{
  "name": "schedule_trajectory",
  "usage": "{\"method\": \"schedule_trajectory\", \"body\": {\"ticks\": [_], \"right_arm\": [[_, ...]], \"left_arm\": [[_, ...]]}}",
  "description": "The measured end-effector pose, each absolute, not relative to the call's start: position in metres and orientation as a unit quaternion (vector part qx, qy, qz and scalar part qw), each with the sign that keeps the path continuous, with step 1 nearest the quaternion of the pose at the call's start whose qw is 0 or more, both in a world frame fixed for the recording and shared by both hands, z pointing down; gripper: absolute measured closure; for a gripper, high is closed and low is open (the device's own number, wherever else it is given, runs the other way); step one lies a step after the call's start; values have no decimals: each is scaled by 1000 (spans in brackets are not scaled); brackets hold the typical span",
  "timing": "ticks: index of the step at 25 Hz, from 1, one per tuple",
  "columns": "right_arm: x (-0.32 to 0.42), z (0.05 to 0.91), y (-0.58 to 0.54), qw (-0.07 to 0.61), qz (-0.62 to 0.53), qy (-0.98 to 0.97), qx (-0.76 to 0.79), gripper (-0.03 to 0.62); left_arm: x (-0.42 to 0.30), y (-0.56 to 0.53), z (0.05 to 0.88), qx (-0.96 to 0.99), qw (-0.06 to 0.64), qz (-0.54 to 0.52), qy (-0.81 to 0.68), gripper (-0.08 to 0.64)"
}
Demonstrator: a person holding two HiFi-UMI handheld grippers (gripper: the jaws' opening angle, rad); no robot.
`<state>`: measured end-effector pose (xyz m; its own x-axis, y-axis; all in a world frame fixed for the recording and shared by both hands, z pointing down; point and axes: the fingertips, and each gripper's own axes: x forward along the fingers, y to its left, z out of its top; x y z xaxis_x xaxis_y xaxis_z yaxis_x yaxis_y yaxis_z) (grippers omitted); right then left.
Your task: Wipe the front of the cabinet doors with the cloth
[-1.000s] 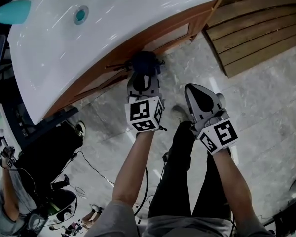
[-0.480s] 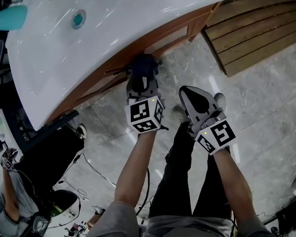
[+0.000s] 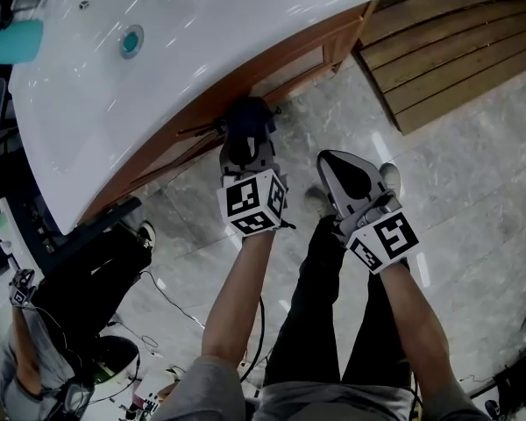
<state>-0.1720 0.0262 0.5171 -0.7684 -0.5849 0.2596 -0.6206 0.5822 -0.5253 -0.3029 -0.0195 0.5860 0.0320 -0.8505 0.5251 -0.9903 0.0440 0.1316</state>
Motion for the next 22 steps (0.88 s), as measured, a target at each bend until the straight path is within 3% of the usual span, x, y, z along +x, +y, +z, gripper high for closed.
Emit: {"method": "schedule_trajectory", "body": {"ticks": [22], "right_arm": [[-113,522,-3,21,300,-880,368,583]], "left_arm": [[-258,-58,597,682,252,159,-668,468]]}}
